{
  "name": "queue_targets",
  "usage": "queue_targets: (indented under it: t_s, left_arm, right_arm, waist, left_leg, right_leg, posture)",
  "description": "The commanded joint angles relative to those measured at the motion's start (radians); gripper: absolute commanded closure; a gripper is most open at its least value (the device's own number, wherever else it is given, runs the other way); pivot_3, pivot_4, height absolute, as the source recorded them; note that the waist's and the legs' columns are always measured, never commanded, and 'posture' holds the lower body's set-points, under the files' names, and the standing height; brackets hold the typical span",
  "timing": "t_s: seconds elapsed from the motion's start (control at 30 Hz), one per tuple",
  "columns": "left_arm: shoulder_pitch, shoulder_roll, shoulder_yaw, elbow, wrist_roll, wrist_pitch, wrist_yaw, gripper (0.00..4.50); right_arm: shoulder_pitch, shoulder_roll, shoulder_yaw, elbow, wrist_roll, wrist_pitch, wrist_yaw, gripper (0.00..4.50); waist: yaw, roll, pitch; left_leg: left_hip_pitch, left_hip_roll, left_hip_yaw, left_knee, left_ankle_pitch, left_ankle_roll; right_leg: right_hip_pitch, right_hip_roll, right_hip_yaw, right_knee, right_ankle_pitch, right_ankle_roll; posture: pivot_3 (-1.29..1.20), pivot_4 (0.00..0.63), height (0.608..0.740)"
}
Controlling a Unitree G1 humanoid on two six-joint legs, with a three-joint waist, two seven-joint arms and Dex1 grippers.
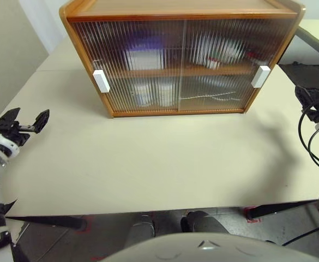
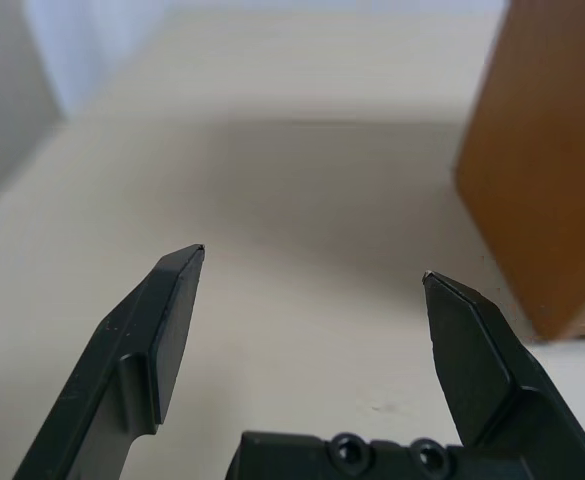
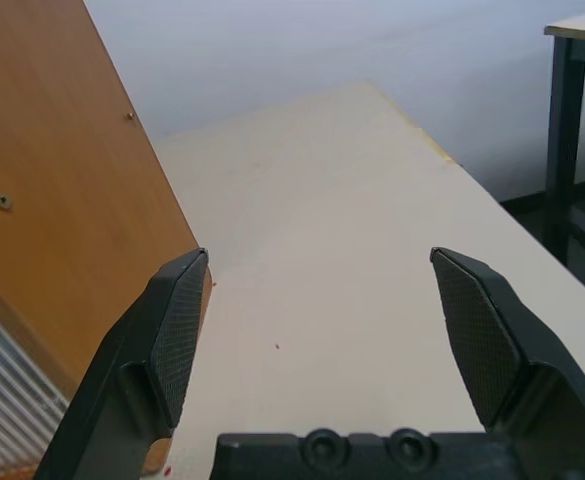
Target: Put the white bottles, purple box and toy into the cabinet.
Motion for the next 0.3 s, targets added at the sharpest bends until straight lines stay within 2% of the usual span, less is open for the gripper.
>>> queue_targets:
  t_s: [0.03, 0.17, 0.23, 0.3]
  left_arm:
    - [0.037, -0.008, 0.026, -0.032, -0.002, 0.012, 0.003, 0.0]
    - [0.024, -0.031, 0.017, -0.035, -0.007, -0.003, 0.003, 0.0]
    - [0.002, -0.042, 0.014, -0.03, -0.009, -0.024, -0.002, 0.0]
    - [-0.007, -0.051, 0.01, -0.037, -0.009, -0.028, -0.009, 0.0]
  right_arm:
    - [0.003, -0.019, -0.025, 0.049, -0.012, -0.038, -0.013, 0.04]
    - [0.011, -0.056, -0.035, 0.06, -0.011, -0.067, 0.021, 0.04]
    - [0.008, -0.073, -0.046, 0.061, 0.0, -0.076, 0.052, 0.04]
    - [0.004, -0.087, -0.061, 0.07, 0.009, -0.073, 0.06, 0.04]
  waist:
    - [0.014, 0.0, 0.007]
    - [0.043, 0.0, 0.014]
    - [0.054, 0.0, 0.015]
    - [0.056, -0.001, 0.015]
  left_leg:
    - [0.001, 0.0, 0.0, 0.0, 0.0, 0.0]
    - [0.001, 0.0, -0.001, 0.001, 0.0, -0.001]
    - [0.001, -0.001, -0.001, 0.002, -0.001, -0.001]
    - [0.001, 0.0, -0.001, 0.002, -0.001, -0.002]
  right_leg:
    - [0.001, 0.0, 0.001, 0.0, -0.001, 0.0]
    - [0.002, 0.0, 0.002, 0.0, -0.001, -0.002]
    - [0.002, -0.001, 0.002, 0.0, -0.006, -0.01]
    - [0.002, -0.001, 0.002, 0.0, -0.006, -0.011]
  posture:
    - [-0.02, 0.102, 0.74]
    - [-0.04, 0.099, 0.74]
    - [-0.05, 0.102, 0.74]
    - [-0.05, 0.092, 0.74]
